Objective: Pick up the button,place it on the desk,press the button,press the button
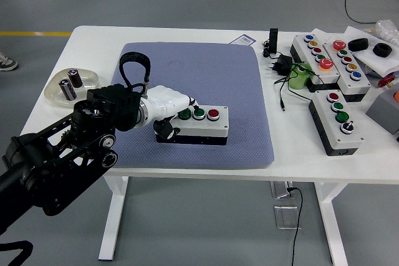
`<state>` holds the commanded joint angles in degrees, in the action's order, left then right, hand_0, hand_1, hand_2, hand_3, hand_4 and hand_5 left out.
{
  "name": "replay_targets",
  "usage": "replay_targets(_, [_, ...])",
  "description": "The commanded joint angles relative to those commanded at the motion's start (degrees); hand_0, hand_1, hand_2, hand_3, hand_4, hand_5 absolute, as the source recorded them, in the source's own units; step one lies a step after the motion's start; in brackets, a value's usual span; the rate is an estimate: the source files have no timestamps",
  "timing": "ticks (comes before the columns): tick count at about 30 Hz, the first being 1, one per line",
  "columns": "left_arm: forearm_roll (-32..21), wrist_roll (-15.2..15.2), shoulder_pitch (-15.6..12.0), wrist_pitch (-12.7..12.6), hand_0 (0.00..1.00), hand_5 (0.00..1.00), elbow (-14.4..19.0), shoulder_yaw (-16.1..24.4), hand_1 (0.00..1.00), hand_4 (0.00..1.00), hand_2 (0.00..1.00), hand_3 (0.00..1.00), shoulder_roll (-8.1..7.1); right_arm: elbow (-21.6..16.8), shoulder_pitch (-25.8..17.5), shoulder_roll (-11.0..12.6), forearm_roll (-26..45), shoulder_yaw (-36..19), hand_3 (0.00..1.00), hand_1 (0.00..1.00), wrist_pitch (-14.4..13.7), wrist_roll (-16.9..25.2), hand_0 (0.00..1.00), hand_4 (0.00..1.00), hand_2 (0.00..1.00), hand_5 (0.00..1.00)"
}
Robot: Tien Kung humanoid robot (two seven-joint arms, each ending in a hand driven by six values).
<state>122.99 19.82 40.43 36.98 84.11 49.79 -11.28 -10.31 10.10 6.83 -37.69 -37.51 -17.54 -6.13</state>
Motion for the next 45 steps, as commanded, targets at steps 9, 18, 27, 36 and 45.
replay_targets(9, [0.04, 0.03, -0.21, 0.00, 0.068, 0.002, 0.39, -0.37, 0.050, 0.627, 0.074, 0.874, -0.34, 0.00, -0.02, -0.04, -0.01, -0.04, 0.640, 0.566, -0.02, -0.04, 0.651, 0.257, 0.600, 0.260])
replay_targets(18, [0.29, 0.28, 0.03, 0.00, 0.069, 0.002, -0.09, -1.11, 0.051, 0.629, 0.074, 0.849, -0.32, 0.00, 0.00, -0.04, -0.22, -0.21, 0.640, 0.566, -0.03, -0.03, 0.651, 0.257, 0.600, 0.260])
replay_targets(27, [0.11, 0.74, 0.31, 0.00, 0.069, 0.002, -0.80, -1.32, 0.053, 0.634, 0.076, 0.844, -0.13, 0.00, 0.07, -0.05, -0.12, -0.15, 0.640, 0.566, -0.03, -0.04, 0.652, 0.257, 0.600, 0.260])
replay_targets(36, [-0.24, 0.97, 0.23, 0.00, 0.070, 0.002, -1.13, -1.50, 0.057, 0.643, 0.078, 0.807, -0.16, 0.00, 0.00, -0.02, -0.21, -0.26, 0.639, 0.566, 0.01, 0.05, 0.651, 0.257, 0.600, 0.260])
replay_targets(45, [-0.29, 1.02, 0.38, 0.00, 0.069, 0.002, -1.57, -1.65, 0.058, 0.648, 0.080, 0.735, -0.02, 0.00, -0.13, -0.01, -0.25, -0.31, 0.639, 0.566, 0.01, 0.02, 0.652, 0.257, 0.600, 0.260])
